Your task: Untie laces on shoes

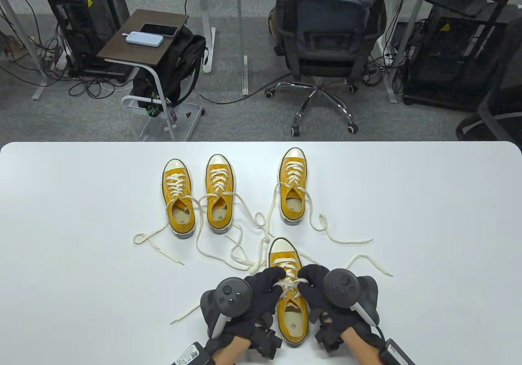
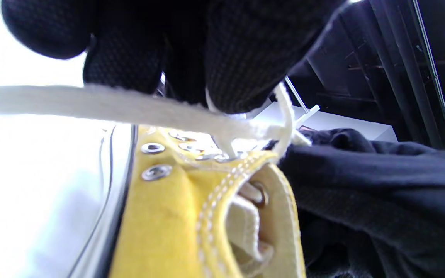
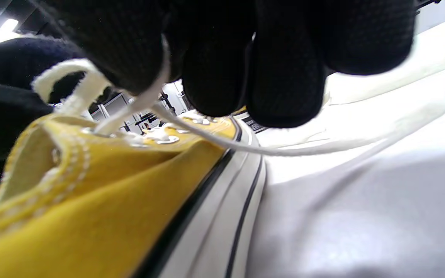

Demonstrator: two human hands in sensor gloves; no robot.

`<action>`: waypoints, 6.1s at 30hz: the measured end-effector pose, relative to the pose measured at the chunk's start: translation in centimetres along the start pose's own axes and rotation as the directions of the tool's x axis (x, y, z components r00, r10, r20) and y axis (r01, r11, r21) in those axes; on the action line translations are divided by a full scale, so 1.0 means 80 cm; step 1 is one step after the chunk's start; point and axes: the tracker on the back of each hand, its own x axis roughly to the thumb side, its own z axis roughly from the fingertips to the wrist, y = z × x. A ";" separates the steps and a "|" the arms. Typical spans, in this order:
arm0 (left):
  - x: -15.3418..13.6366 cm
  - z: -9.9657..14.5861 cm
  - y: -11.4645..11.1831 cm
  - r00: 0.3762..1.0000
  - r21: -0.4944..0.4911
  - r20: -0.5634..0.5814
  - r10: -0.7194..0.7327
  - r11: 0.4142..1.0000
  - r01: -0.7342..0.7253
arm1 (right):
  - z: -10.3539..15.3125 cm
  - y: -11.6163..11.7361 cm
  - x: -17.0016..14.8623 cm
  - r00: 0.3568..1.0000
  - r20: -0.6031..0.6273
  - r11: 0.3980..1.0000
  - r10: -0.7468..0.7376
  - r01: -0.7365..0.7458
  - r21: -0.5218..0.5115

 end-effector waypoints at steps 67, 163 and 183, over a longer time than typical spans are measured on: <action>-0.082 -0.006 0.101 0.922 0.387 -0.279 0.270 0.910 -0.150 | -0.012 -0.076 -0.109 0.859 -0.306 0.899 -0.410 0.323 -0.297; -0.074 -0.020 0.124 0.938 0.102 -0.347 -0.003 0.994 0.041 | 0.005 -0.040 0.042 0.981 -0.017 0.978 0.195 -0.193 0.078; -0.076 -0.020 0.131 0.929 0.095 -0.368 -0.019 0.994 0.058 | -0.150 -0.152 -0.020 0.900 -0.289 0.921 0.327 -0.372 -0.116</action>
